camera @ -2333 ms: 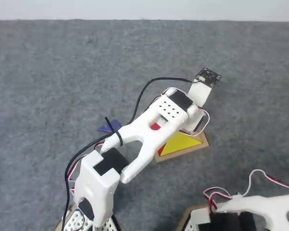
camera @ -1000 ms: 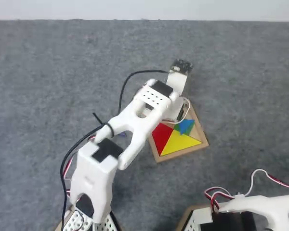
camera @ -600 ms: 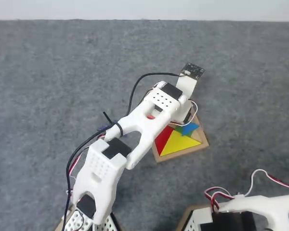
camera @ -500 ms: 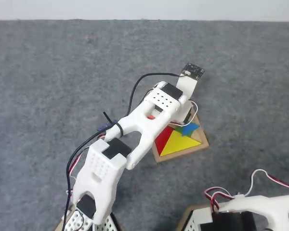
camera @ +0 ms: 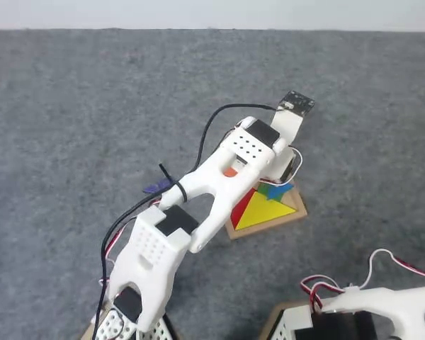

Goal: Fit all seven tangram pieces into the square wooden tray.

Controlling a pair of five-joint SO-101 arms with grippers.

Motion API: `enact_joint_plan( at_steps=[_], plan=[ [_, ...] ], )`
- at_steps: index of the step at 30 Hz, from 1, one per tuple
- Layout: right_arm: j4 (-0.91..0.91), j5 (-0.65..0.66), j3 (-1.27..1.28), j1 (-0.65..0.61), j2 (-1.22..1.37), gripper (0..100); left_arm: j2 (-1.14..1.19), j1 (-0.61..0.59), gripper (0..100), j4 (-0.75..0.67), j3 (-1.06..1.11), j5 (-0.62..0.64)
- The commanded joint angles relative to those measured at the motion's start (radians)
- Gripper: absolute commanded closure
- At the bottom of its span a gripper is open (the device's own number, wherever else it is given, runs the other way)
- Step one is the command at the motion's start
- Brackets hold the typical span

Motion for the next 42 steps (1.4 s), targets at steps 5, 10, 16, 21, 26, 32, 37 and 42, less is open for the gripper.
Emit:
enact_joint_plan(
  at_steps=[5, 10, 16, 21, 26, 32, 37, 42],
  plan=[
    [0.002, 0.029, -0.054, -0.015, -0.012, 97.1, -0.02, 0.011, 90, 0.017, -0.005, -0.04],
    [0.004, 0.031, -0.054, -0.015, -0.012, 97.1, -0.021, 0.038, 90, 0.063, -0.012, -0.037],
    [0.005, 0.032, -0.054, -0.013, -0.012, 97.1, -0.041, -0.026, 90, 0.057, -0.007, -0.031],
    [0.01, 0.032, -0.063, -0.015, -0.012, 97.1, -0.132, -0.052, 90, 0.083, 0.027, -0.021],
    [0.012, 0.031, -0.072, -0.015, -0.012, 97.1, -0.218, -0.044, 90, 0.044, 0.131, -0.035],
    [0.012, 0.032, -0.071, -0.015, -0.012, 97.1, -0.221, -0.046, 90, -0.048, 0.249, -0.052],
    [0.012, 0.032, -0.071, -0.015, -0.012, 97.1, -0.227, -0.017, 90, -0.058, 0.251, -0.054],
    [0.012, 0.032, -0.071, -0.015, -0.012, 97.1, -0.221, 0.038, 90, -0.057, 0.246, -0.052]
  ],
)
